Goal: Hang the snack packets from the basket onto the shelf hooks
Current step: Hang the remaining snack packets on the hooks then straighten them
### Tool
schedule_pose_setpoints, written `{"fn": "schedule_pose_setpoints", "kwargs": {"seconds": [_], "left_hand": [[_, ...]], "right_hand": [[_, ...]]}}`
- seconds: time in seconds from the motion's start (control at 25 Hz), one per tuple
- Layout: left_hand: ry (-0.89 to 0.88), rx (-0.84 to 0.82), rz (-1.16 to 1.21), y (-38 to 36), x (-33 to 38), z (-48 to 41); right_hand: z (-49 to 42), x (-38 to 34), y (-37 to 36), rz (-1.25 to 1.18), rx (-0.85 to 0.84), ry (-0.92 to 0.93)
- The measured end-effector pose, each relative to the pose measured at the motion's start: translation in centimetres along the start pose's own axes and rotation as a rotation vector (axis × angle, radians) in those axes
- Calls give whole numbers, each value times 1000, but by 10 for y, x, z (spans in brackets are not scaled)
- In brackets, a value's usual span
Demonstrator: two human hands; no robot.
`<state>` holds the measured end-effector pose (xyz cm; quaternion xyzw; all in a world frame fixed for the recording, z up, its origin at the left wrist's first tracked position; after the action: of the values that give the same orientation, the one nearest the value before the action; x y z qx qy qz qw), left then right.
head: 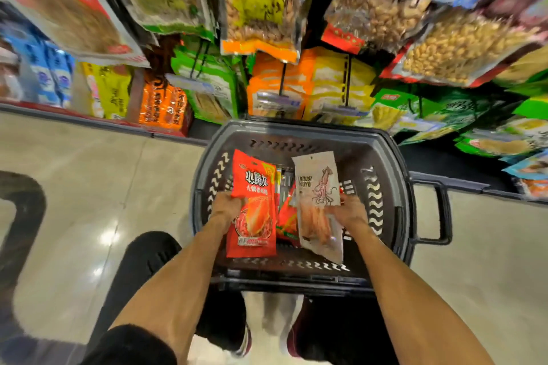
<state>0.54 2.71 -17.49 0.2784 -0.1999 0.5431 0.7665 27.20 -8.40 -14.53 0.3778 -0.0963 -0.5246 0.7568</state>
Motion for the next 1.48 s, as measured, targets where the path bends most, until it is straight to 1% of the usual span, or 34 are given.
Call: {"fn": "schedule_pose_setpoints", "kwargs": {"seconds": [0.12,0.2,0.36,0.52,0.64,0.76,0.84,1.0,1.12,1.2,1.36,1.48], "left_hand": [[-31,-35,39,38,45,64],[-84,-44,104,60,75,111],[-254,3,111,104,135,214],[-368,137,99,152,175,314],[-469,285,204,187,192,390],[-572,450,327,218,194,459],[-600,555,426,241,187,500],[-667,659,606,295,176,558],[-716,682,745,346,172,593],[-740,681,793,383,168,608],[-760,673,853,467,155,626],[-757,649,826,527,148,628]], "right_hand": [[64,-32,60,-25,39,59],[109,-55,100,-84,54,121],[202,-106,183,-253,46,297],[290,-146,238,-327,-27,452],[342,-172,259,-348,-84,587],[386,-198,269,-359,-144,727],[416,-217,272,-344,-157,811],[478,-264,273,-339,-202,972],[533,-300,264,-334,-249,1072],[565,-322,251,-337,-242,1124],[622,-366,211,-387,-241,1139],[659,-396,184,-424,-215,1142]]}}
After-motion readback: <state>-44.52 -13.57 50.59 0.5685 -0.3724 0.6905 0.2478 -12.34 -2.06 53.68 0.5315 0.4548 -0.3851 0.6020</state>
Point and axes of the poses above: each hand's wrist, its own z-axis away from the middle knuckle, its own y-axis out of the back of the hand, x = y × z, the point moved 1 cm from there along -z, towards the middle knuckle, and after that the axes turned 10 degrees about z, right-handed, at the moved point
